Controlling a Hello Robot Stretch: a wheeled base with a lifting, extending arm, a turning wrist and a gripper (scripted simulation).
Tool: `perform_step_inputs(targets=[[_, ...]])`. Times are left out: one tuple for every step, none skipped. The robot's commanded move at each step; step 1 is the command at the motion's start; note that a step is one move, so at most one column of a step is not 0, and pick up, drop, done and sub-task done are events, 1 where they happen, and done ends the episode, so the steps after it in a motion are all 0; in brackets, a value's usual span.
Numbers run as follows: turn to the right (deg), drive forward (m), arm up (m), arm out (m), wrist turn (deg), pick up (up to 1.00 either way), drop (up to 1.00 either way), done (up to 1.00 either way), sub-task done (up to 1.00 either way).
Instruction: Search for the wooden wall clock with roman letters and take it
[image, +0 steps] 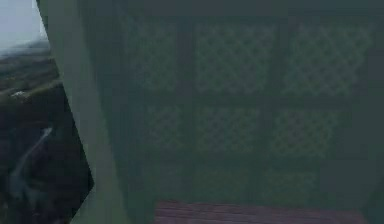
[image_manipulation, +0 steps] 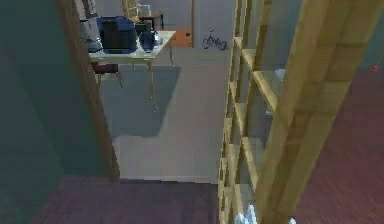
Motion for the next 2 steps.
perform_step_inputs(targets=[[45.0, 0.0, 0.0, 0.0, 0.0, 0.0, 0.0, 0.0, 0.0], [27.0, 0.0, 0.0, 0.0, 0.0, 0.0, 0.0, 0.0, 0.0]])
